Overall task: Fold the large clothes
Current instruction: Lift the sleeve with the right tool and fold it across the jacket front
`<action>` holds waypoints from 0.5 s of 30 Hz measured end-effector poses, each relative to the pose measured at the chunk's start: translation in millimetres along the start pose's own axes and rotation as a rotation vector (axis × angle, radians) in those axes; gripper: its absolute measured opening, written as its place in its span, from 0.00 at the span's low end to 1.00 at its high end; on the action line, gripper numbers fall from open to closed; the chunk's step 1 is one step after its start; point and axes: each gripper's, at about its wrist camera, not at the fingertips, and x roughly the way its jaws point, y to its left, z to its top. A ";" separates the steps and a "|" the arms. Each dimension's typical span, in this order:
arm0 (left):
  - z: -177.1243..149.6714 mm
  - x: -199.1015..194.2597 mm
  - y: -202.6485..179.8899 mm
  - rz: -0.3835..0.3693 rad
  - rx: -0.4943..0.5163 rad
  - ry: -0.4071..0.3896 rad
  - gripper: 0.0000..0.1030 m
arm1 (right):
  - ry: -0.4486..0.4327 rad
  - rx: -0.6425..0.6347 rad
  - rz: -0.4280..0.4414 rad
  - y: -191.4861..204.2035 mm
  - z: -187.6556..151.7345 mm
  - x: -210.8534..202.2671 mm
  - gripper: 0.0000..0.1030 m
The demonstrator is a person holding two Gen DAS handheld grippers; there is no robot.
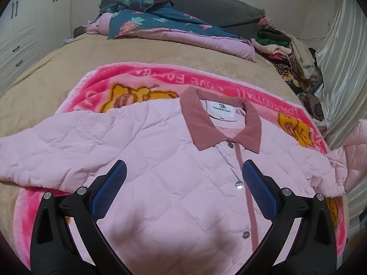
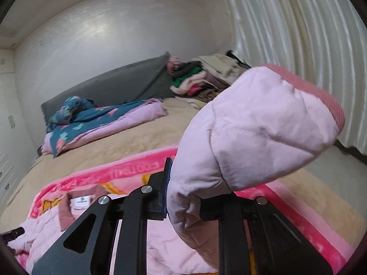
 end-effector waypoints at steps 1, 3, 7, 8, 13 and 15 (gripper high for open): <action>0.6 -1.0 2.1 -0.002 -0.005 0.001 0.92 | -0.003 -0.016 0.013 9.5 1.9 -1.6 0.17; 1.9 -4.1 7.9 -0.012 -0.020 0.006 0.92 | -0.010 -0.041 0.028 23.6 3.7 -4.5 0.17; 6.3 -13.5 19.4 -0.024 -0.051 -0.014 0.92 | -0.011 -0.075 0.073 51.1 7.1 -7.0 0.17; 7.0 -15.6 23.1 -0.027 -0.061 -0.018 0.92 | -0.010 -0.083 0.083 55.8 8.0 -6.4 0.17; 9.8 -18.9 39.7 -0.047 -0.102 -0.021 0.92 | -0.007 -0.128 0.133 86.4 8.3 -8.8 0.17; 10.2 -21.5 45.0 -0.052 -0.116 -0.028 0.92 | -0.004 -0.143 0.157 99.9 7.1 -9.6 0.17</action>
